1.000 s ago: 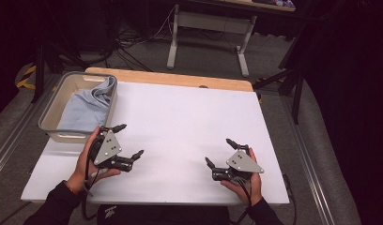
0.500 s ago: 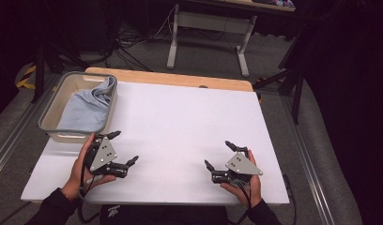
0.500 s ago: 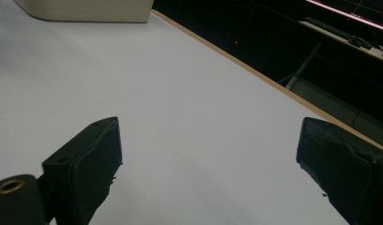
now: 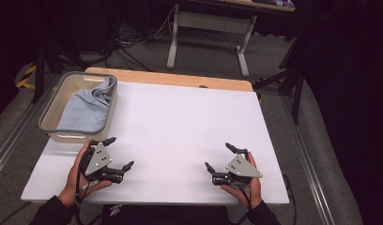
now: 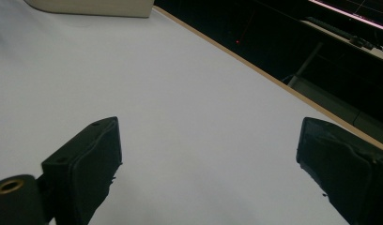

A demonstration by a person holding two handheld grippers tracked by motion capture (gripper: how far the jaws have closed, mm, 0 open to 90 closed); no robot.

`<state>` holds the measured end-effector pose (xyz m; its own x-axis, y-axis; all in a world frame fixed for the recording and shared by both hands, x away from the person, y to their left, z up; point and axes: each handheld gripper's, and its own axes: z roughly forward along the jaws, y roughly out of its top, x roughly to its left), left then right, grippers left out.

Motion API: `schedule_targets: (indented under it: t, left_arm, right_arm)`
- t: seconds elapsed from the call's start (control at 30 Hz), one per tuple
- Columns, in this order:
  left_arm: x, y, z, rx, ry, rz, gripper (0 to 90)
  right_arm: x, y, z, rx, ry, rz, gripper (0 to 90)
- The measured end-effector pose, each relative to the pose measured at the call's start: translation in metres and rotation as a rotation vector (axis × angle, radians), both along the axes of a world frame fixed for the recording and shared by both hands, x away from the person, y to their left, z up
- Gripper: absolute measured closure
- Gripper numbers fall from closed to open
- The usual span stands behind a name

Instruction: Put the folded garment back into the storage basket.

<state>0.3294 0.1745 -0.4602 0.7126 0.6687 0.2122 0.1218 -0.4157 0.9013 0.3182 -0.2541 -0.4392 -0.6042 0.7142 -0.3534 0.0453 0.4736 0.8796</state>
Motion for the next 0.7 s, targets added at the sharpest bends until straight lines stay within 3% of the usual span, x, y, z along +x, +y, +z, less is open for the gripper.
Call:
schedule_targets:
  t: [0.37, 0.7]
  left_arm:
    - [-0.0017, 0.0038, -0.0027, -0.011, 0.017, 0.004, 4.1]
    - [-0.0032, 0.0037, 0.0002, -0.016, 0.001, -0.013, 4.1]
  right_arm:
    - [0.0020, 0.0004, -0.0026, -0.013, 0.010, 0.007, 7.8]
    - [-0.0012, 0.0006, -0.0006, -0.020, 0.007, -0.005, 7.7]
